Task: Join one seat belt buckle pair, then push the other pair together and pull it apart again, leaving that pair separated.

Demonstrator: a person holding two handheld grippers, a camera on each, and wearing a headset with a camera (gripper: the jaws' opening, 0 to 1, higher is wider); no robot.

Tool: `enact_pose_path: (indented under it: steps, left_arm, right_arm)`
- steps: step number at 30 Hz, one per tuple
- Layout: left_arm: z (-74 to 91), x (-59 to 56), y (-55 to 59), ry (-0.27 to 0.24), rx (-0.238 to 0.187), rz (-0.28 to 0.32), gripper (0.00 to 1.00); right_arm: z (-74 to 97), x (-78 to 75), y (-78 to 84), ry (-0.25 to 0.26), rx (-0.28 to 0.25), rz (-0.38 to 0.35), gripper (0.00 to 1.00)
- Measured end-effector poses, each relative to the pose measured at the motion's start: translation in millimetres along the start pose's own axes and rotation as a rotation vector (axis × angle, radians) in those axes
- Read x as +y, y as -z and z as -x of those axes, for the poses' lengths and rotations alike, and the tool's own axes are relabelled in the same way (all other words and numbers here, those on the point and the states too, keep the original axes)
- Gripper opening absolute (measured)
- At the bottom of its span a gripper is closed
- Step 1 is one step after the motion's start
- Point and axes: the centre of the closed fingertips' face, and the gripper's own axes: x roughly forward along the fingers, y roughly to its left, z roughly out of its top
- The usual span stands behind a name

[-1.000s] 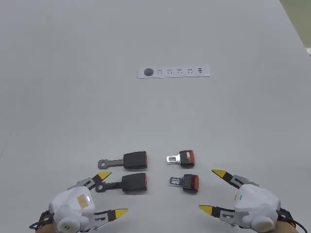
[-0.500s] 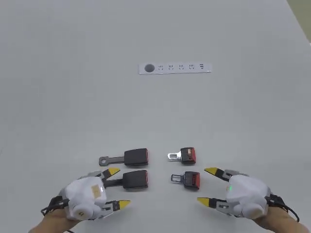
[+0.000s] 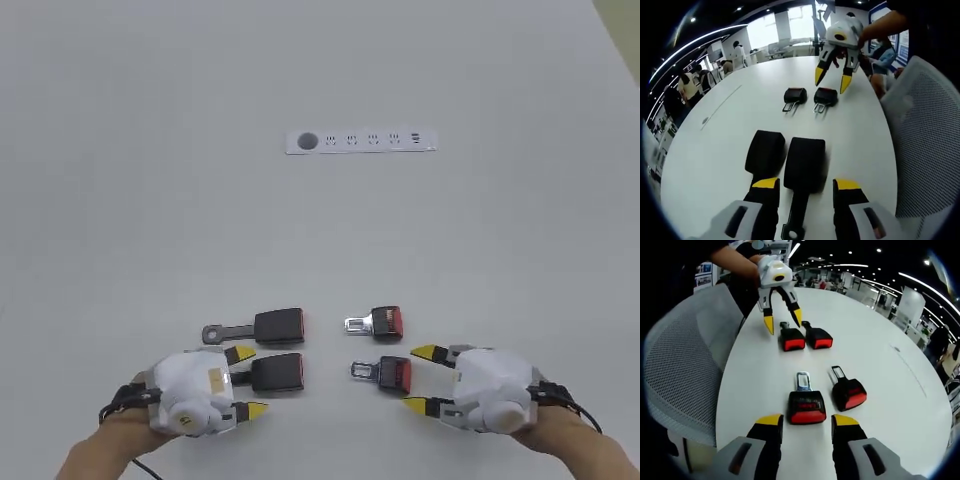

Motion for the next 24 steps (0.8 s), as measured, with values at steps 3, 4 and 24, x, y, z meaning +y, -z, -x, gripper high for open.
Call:
enact_pose_path:
  steps: [3, 4, 24]
  left_arm:
    - [-2.7, -0.6, 0.4, 0.016, 0.013, -0.008, 0.43]
    - [-4.4, -0.3, 1.0, 0.021, 0.015, -0.013, 0.42]
    - [-13.6, 5.7, 7.0, 0.08, 0.069, -0.041, 0.32]
  right_arm:
    - [-4.3, 0.8, 0.4, -0.022, 0.007, 0.006, 0.34]
    - [-5.5, 1.5, 0.8, -0.03, 0.01, 0.005, 0.34]
    - [-19.3, 2.1, 1.4, -0.082, 0.022, 0.012, 0.31]
